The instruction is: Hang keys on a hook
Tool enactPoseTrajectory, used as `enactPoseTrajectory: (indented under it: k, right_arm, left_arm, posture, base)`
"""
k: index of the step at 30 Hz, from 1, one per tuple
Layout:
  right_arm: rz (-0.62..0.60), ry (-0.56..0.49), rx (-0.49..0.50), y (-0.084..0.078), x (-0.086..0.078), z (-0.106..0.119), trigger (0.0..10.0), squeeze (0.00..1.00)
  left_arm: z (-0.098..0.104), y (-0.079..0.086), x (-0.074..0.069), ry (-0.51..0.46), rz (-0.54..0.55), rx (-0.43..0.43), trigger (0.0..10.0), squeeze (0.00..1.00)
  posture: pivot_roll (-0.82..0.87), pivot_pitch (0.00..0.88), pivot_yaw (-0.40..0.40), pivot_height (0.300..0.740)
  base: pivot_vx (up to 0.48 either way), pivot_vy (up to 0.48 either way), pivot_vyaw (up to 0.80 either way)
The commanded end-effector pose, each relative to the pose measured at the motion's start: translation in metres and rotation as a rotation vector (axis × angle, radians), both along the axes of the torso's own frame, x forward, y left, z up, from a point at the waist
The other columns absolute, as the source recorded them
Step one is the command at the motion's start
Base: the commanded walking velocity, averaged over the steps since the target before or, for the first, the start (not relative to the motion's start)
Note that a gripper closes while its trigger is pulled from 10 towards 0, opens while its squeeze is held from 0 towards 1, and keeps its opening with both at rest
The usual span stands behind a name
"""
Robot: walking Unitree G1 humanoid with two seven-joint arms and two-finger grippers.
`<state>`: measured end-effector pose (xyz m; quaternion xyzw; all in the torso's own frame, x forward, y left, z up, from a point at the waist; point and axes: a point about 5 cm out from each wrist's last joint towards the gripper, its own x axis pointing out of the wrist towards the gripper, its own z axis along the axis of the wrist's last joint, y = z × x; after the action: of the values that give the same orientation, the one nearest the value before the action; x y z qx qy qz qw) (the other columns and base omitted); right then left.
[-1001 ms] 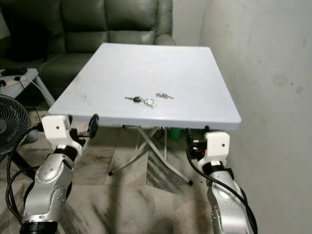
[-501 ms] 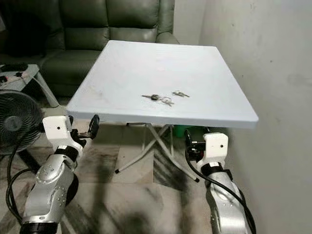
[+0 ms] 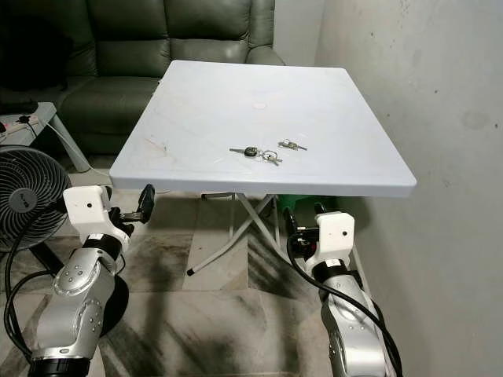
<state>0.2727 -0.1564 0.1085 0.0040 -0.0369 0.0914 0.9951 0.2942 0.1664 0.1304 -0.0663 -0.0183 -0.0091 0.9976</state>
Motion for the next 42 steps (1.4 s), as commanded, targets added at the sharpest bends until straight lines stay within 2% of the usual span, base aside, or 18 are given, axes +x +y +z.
enactPoseTrajectory:
  k: [1, 16, 42]
  right_arm:
    - [-0.003, -0.016, 0.003, -0.0001, 0.002, 0.0053, 10.0, 0.0]
    - [-0.002, -0.016, 0.01, 0.0023, 0.0026, 0.0056, 10.0, 0.0]
    - [0.018, -0.012, 0.003, 0.0041, 0.0019, 0.0044, 10.0, 0.0]
  left_arm:
    - [0.003, -0.0002, 0.0004, -0.002, -0.007, 0.01, 10.0, 0.0]
    - [0.0052, -0.0053, 0.0008, -0.01, -0.035, 0.022, 10.0, 0.0]
    - [0.0066, -0.0095, 0.0012, -0.017, -0.057, 0.026, 10.0, 0.0]
  posture:
    - [0.03, 0.0, 0.012, 0.74]
    - [0.03, 0.0, 0.016, 0.74]
    - [0.03, 0.0, 0.016, 0.74]
  base:
    - [0.0, 0.0, 0.0]
    - [0.0, 0.0, 0.0]
    - [0.27, 0.0, 0.0]
